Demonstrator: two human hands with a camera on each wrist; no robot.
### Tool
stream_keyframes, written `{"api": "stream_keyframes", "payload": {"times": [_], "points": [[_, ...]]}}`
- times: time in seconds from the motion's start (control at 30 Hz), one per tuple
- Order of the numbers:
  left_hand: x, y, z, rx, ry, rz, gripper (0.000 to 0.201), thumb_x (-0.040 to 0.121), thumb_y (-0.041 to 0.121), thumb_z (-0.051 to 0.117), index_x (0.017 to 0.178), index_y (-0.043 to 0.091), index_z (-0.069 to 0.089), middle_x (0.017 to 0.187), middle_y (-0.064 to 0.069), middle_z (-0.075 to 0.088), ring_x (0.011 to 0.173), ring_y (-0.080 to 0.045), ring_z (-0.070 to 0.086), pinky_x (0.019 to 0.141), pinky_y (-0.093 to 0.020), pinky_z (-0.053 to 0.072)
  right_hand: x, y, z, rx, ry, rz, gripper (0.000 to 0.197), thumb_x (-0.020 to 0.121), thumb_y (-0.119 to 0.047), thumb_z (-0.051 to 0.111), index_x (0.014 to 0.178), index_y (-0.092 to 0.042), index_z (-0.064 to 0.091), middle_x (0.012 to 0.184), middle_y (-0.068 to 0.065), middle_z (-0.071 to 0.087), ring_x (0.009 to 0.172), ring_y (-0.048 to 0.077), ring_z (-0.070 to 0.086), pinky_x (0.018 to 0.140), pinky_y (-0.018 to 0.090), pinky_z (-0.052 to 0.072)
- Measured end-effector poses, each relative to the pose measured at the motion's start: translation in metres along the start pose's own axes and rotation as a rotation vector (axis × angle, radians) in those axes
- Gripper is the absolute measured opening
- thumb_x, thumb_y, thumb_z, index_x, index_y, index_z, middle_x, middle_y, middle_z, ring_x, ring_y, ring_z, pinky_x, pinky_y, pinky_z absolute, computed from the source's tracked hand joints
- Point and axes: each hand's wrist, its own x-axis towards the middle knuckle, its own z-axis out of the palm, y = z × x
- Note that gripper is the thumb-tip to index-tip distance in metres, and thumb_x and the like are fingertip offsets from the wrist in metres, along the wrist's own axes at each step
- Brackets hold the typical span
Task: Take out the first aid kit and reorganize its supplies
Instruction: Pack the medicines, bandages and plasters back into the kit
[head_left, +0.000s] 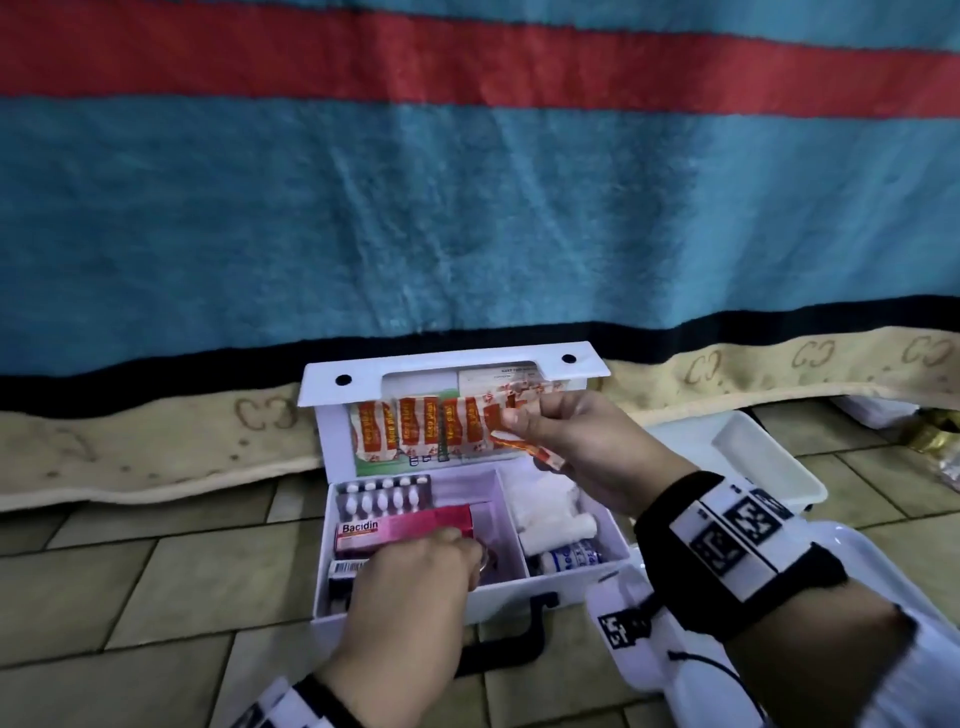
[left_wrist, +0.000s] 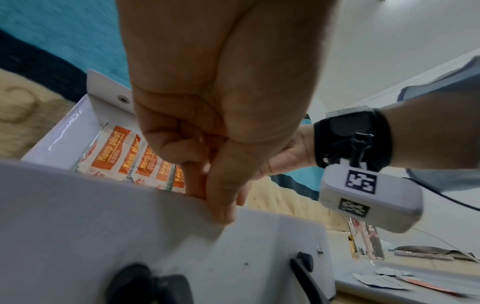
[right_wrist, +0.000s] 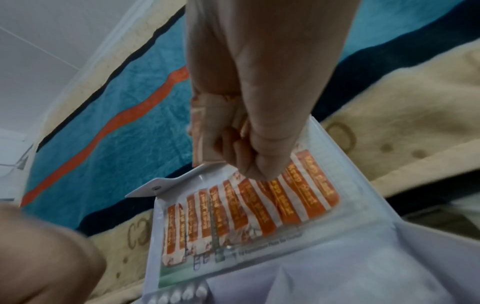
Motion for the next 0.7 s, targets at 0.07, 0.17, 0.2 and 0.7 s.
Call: {"api": "stream_keyframes", "payload": {"times": [0.07, 0.17, 0.2, 0.7], "points": [[0.002, 0.000, 0.000, 0.009, -0.014, 0.001, 0.033, 0.080, 0.002, 0.044, 0.101, 0.025, 0.054, 0.108, 0.008, 0.058, 0.100, -0.013, 0.059, 0.080, -0.028, 0.046, 0.010, -0.006, 0.001, -0.040, 0.019, -0.062, 0.010, 0.078, 0.005, 0.066, 0.078, -0.005, 0.066, 0.064, 0.001, 0.065, 0.050, 0.005, 0.055, 0.048, 0.014, 0.044], [0.005, 0.001, 0.000, 0.042, -0.044, 0.006, 0.027, 0.085, 0.006, 0.043, 0.104, 0.024, 0.052, 0.112, 0.008, 0.056, 0.101, -0.014, 0.059, 0.081, -0.029, 0.046, 0.021, -0.019, 0.000, -0.047, 0.135, -0.213, 0.035, 0.076, 0.021, 0.060, 0.078, -0.013, 0.058, 0.058, -0.005, 0.067, 0.053, 0.005, 0.061, 0.055, 0.017, 0.052], [0.007, 0.000, 0.001, 0.054, -0.040, 0.011, 0.025, 0.086, 0.008, 0.043, 0.104, 0.024, 0.051, 0.112, 0.008, 0.055, 0.101, -0.013, 0.060, 0.082, -0.029, 0.046, 0.025, -0.023, -0.001, -0.026, 0.189, -0.258, 0.037, 0.074, 0.022, 0.062, 0.078, -0.014, 0.055, 0.057, -0.004, 0.065, 0.054, 0.008, 0.061, 0.057, 0.020, 0.052], [0.016, -0.004, 0.004, 0.078, -0.143, 0.015, 0.020, 0.090, 0.016, 0.044, 0.108, 0.024, 0.050, 0.116, 0.005, 0.052, 0.104, -0.013, 0.059, 0.081, -0.029, 0.047, 0.051, -0.020, 0.018, -0.732, 0.153, -0.358, 0.040, 0.076, -0.004, 0.070, 0.073, -0.032, 0.042, 0.061, -0.007, 0.060, 0.051, -0.003, 0.051, 0.054, 0.016, 0.041]]}}
